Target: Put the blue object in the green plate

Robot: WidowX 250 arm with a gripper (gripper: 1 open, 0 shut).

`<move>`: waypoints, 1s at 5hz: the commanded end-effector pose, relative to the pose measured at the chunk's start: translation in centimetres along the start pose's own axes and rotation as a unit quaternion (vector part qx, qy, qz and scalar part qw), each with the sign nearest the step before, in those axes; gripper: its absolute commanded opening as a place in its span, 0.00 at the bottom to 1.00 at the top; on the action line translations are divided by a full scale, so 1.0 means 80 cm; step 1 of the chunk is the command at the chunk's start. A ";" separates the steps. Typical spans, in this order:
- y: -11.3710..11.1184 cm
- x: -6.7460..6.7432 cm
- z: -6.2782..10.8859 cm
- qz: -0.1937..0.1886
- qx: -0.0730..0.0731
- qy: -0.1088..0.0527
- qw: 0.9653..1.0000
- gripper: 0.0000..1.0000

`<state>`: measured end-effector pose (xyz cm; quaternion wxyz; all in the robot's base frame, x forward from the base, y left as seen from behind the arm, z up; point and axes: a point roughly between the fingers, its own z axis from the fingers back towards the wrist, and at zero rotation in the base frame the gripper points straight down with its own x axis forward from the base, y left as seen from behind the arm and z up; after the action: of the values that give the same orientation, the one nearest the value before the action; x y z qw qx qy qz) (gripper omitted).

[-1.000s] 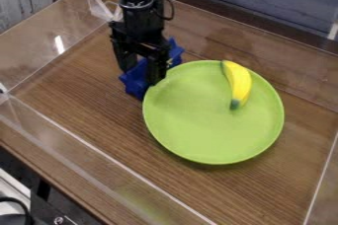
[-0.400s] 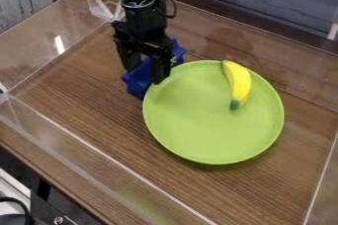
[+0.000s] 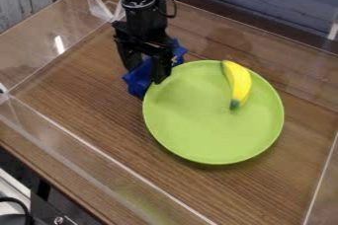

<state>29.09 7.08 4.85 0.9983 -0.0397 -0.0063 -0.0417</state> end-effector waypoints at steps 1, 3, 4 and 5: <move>-0.005 0.006 0.009 -0.007 0.003 -0.014 1.000 1.00; -0.012 0.006 0.007 -0.011 0.001 -0.011 1.000 1.00; -0.014 0.007 0.005 -0.013 0.000 -0.009 1.000 1.00; -0.015 0.008 0.001 -0.014 -0.001 -0.008 1.000 1.00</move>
<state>29.25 6.43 4.45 0.9981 -0.0429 -0.0036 -0.0449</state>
